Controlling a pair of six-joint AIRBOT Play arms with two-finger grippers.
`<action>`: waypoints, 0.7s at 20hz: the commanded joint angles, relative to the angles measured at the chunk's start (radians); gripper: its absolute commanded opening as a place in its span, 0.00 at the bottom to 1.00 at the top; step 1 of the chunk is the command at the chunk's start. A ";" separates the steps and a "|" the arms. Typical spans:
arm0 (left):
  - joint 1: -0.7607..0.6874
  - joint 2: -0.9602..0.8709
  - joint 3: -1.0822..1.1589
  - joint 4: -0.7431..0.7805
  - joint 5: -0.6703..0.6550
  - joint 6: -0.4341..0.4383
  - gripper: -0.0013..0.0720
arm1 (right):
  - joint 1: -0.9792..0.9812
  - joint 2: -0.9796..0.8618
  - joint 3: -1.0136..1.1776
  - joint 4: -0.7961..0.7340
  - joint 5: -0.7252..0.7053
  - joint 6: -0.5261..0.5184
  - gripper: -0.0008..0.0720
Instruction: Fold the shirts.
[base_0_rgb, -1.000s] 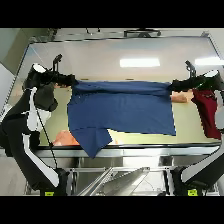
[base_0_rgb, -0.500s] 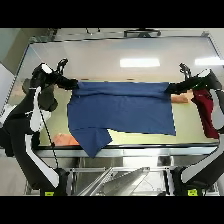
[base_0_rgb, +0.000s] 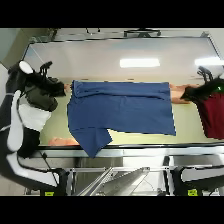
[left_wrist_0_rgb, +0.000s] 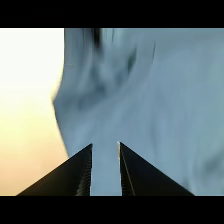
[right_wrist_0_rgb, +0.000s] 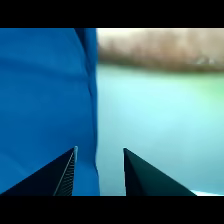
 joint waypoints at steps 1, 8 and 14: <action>0.010 0.269 -0.401 0.023 0.033 -0.015 0.30 | -0.119 0.163 -0.288 -0.040 -0.001 0.045 0.60; 0.056 0.580 -0.932 -0.018 0.162 -0.079 0.36 | -0.148 0.169 -0.549 0.069 -0.104 -0.061 0.73; 0.054 0.727 -1.111 -0.152 0.298 -0.068 0.36 | 0.004 0.115 -0.569 0.152 -0.160 -0.088 0.69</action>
